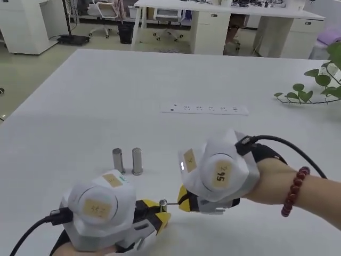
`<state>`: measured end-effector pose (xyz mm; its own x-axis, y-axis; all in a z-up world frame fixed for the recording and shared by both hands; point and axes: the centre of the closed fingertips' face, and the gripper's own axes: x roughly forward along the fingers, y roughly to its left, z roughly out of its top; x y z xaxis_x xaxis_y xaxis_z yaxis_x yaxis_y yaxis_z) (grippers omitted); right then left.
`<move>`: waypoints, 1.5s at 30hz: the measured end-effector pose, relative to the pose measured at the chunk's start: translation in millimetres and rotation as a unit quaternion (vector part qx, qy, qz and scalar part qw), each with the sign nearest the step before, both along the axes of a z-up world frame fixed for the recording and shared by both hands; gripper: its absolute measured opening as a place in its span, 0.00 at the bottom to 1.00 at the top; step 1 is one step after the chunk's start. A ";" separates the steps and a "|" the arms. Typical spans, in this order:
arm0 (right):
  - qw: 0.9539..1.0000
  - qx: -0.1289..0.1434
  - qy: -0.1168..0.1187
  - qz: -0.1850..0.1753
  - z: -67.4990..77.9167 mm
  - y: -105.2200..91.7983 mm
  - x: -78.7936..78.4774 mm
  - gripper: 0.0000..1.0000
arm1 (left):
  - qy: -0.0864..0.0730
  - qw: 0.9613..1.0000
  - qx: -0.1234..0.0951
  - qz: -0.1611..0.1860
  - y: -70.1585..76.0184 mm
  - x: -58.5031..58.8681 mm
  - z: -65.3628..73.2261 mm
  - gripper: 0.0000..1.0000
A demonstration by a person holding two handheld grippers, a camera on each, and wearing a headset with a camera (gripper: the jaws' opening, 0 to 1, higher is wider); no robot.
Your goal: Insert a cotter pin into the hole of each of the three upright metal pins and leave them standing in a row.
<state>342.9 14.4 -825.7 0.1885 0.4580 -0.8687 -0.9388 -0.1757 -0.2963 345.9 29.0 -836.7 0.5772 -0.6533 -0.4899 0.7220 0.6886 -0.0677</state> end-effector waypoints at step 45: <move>0.996 0.057 0.055 -0.032 5.7 14.1 -4.8 0.04 | 0.002 1.000 -0.001 -0.007 -2.7 -0.4 -1.3 0.07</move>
<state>338.1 28.4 -820.0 0.1271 0.5441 -0.8293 -0.9751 -0.0848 -0.2051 345.5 26.3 -838.0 0.5652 -0.6627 -0.4913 0.7317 0.6777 -0.0723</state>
